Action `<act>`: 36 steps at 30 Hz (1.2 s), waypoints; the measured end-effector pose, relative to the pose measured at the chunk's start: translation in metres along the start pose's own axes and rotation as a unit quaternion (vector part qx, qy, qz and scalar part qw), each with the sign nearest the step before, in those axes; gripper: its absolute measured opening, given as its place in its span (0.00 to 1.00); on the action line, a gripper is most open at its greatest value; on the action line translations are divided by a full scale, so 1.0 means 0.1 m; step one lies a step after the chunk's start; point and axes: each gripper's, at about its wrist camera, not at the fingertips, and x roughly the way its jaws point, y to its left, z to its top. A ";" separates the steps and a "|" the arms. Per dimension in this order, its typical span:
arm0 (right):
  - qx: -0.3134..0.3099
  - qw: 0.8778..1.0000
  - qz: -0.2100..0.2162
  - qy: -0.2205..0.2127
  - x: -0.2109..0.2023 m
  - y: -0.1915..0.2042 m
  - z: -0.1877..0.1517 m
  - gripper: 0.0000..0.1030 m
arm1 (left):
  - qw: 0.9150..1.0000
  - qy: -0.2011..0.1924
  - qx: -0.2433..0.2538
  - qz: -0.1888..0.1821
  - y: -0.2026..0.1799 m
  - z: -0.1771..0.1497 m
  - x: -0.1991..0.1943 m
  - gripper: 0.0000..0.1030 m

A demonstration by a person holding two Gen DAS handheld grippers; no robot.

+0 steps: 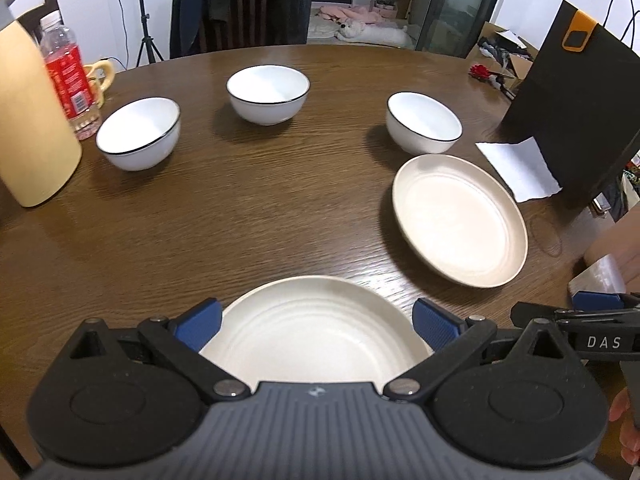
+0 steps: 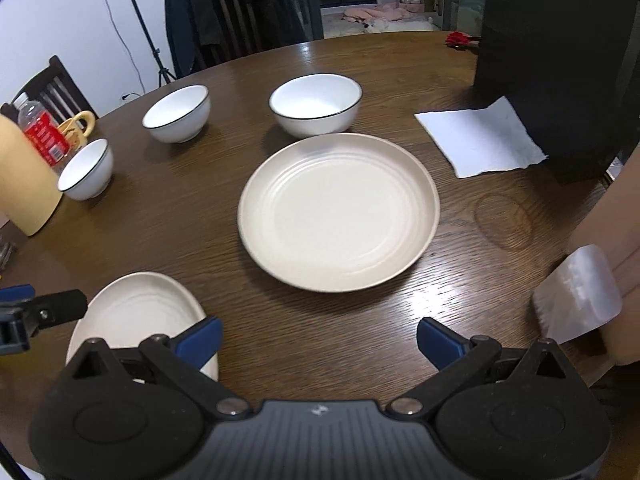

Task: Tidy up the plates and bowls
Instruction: 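Move both open tools toward the rim of another cream plate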

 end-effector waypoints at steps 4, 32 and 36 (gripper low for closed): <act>0.001 1.000 -0.003 0.002 0.02 -0.18 0.10 1.00 | 1.000 0.006 -0.002 -0.004 -0.14 0.09 0.08 1.00; -0.033 0.999 -0.018 0.020 0.70 -0.88 0.89 1.00 | 0.997 0.048 -0.066 0.019 -0.78 0.64 0.90 1.00; -0.036 0.999 -0.017 0.025 0.82 -0.92 0.99 1.00 | 0.996 0.049 -0.070 0.025 -0.84 0.71 1.01 1.00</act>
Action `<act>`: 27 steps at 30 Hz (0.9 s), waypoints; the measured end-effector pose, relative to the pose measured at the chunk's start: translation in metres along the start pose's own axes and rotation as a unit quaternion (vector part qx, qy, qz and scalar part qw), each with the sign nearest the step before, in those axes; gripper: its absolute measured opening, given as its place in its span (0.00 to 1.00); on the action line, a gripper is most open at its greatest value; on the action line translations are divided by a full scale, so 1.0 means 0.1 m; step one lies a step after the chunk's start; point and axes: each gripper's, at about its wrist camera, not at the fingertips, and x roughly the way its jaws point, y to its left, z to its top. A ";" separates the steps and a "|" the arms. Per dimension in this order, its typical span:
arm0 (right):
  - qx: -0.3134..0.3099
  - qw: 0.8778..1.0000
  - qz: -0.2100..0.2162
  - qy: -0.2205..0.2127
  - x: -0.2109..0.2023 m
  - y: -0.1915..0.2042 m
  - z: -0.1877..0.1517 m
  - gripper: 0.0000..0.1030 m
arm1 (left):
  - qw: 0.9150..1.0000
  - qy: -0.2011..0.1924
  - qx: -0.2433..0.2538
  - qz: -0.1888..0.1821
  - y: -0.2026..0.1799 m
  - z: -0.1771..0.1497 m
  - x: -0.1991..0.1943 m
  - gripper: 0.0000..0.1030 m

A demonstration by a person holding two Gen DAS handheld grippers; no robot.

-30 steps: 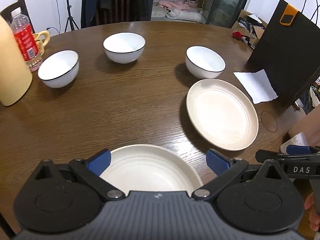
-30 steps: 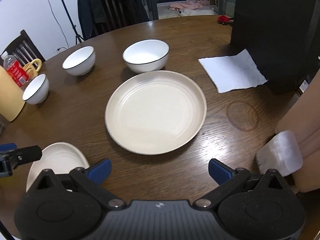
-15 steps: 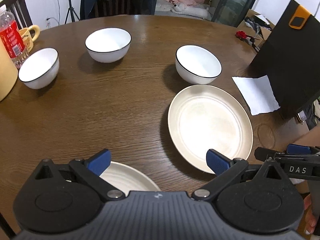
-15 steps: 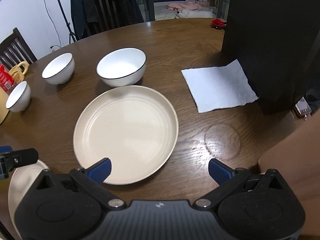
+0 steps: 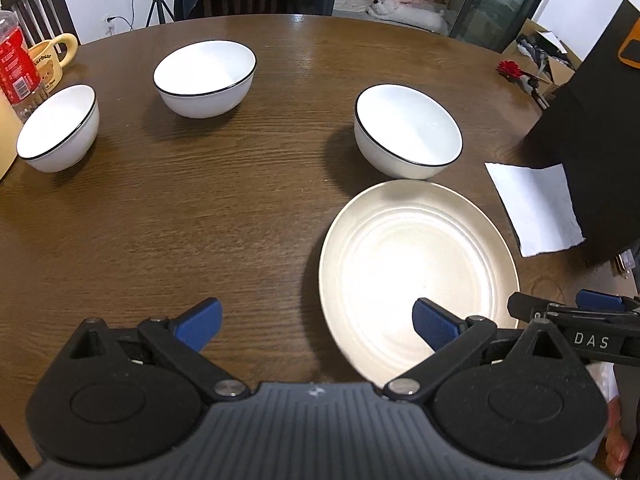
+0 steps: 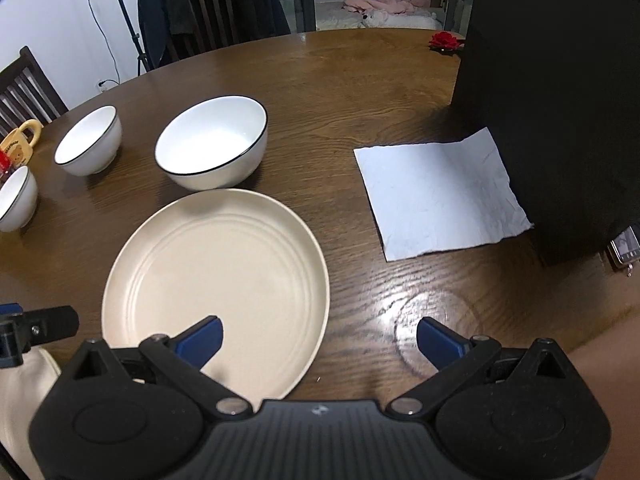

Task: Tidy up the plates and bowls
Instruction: 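Move both open tools toward the rim of another cream plate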

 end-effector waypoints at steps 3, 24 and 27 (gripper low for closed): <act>0.004 1.000 0.001 0.004 0.08 -0.05 0.07 0.96 | 1.000 0.005 -0.014 -0.006 -0.03 0.05 0.09 1.00; 0.034 0.998 0.031 0.038 0.49 -0.21 0.24 0.51 | 0.997 0.056 -0.042 0.023 -0.07 0.17 0.60 0.63; 0.037 0.998 0.036 0.039 0.52 -0.21 0.25 0.45 | 0.997 0.059 -0.045 0.023 -0.05 0.17 0.63 0.54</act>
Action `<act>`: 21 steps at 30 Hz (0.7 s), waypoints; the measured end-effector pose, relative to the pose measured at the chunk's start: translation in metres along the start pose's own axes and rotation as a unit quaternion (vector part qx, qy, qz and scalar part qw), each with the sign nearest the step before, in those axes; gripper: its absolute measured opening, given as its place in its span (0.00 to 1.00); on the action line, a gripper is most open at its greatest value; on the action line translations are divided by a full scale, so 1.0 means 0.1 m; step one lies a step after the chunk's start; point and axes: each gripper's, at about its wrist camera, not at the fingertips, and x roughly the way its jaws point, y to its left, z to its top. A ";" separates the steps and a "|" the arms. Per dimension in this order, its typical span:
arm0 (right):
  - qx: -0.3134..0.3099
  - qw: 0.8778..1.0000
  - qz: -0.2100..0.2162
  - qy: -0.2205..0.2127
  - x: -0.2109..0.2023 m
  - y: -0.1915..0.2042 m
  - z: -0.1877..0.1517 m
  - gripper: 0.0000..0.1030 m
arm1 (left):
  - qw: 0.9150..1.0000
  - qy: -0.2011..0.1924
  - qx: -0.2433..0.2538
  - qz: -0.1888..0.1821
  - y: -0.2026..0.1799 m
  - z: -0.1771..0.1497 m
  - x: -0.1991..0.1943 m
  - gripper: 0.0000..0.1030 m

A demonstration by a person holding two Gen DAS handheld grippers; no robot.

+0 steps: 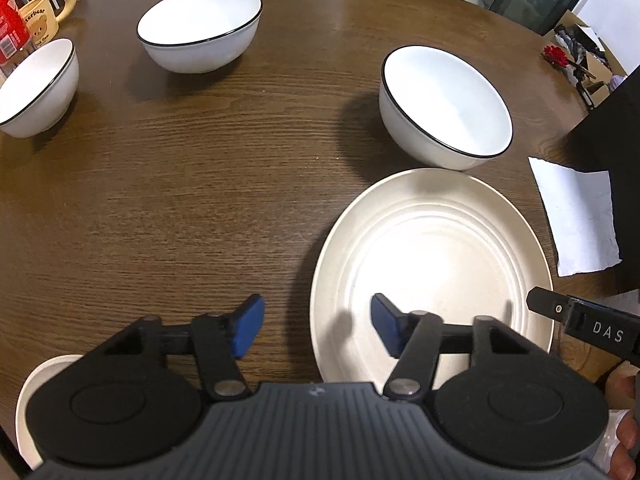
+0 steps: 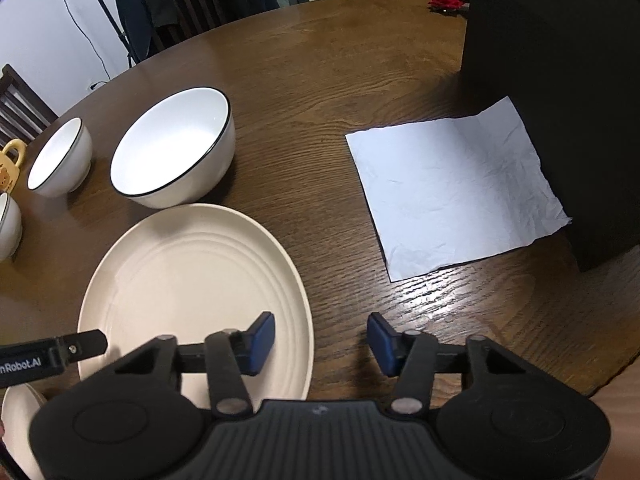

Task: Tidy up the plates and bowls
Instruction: 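Move both open tools toward the rim of another cream plate, then close both tools on the rim of that cream plate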

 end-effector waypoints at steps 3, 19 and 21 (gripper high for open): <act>0.004 1.000 0.006 0.003 0.03 -0.01 0.01 0.36 | 1.000 0.006 -0.006 -0.003 0.01 0.01 0.02 0.46; 0.029 0.998 0.048 0.011 0.14 -0.07 0.03 0.09 | 1.000 0.012 -0.012 -0.010 0.03 0.02 0.10 0.13; 0.027 0.998 0.048 0.010 0.13 -0.08 0.02 0.09 | 1.000 0.010 -0.008 -0.008 0.02 0.01 0.10 0.12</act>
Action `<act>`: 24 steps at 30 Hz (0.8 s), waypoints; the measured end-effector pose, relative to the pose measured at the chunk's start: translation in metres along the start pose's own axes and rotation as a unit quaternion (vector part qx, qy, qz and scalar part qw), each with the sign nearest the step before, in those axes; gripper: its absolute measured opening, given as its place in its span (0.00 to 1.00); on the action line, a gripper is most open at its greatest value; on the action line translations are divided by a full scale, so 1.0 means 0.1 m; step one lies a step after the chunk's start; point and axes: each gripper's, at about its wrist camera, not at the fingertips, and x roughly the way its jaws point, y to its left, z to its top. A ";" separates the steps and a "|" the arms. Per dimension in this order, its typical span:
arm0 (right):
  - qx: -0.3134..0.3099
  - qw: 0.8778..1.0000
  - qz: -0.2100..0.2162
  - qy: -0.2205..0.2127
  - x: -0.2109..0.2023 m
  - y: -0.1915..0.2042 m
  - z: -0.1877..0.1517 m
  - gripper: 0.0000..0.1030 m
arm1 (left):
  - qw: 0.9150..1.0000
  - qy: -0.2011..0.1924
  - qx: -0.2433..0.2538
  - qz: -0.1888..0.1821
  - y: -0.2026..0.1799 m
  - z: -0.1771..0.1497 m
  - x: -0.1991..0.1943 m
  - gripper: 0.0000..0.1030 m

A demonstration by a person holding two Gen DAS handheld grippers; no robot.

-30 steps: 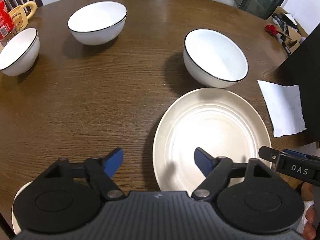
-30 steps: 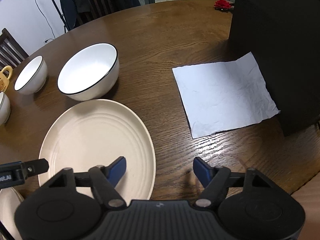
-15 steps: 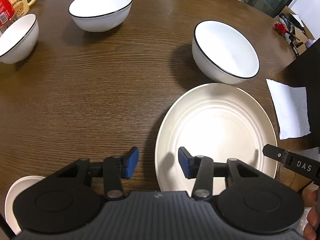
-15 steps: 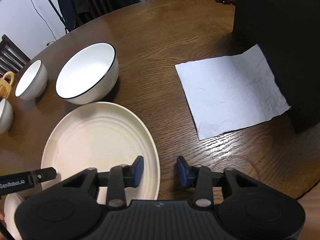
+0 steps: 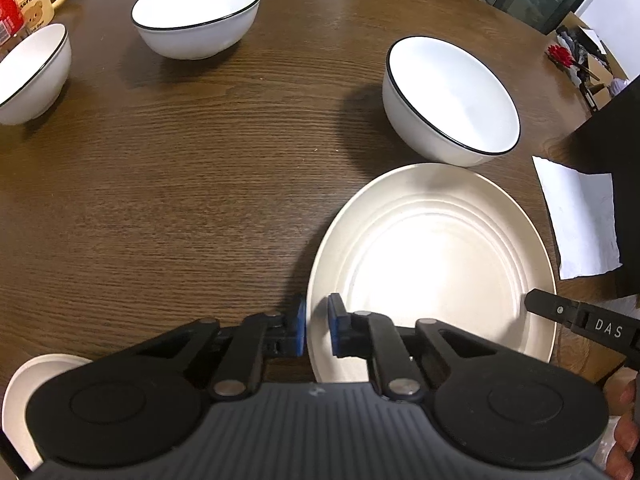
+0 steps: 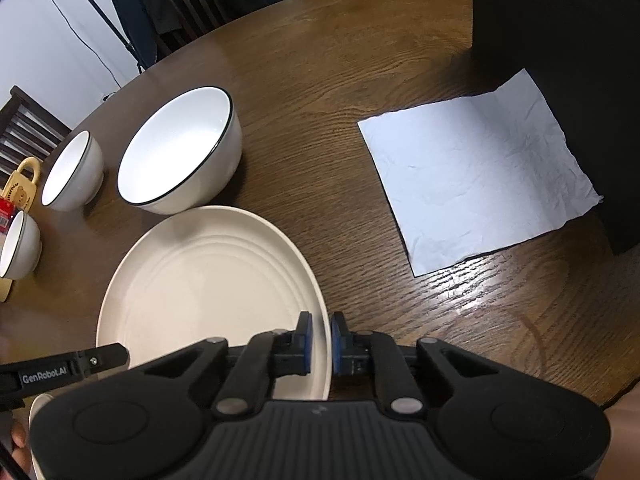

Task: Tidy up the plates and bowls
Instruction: 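Close both tools on the rim of that cream plate, then carry the gripped cream plate with both tools toward the stacked plates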

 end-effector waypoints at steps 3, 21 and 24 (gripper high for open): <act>-0.002 1.000 0.000 -0.002 -0.01 0.00 -0.01 0.09 | 1.000 -0.003 -0.001 0.001 -0.02 -0.01 0.00 0.11; -0.019 1.000 -0.017 -0.012 -0.05 0.05 -0.08 0.08 | 0.999 -0.021 0.032 0.013 -0.10 -0.07 -0.06 0.10; -0.021 1.000 -0.018 -0.014 -0.05 0.05 -0.09 0.08 | 0.999 -0.023 0.035 0.014 -0.11 -0.09 -0.08 0.10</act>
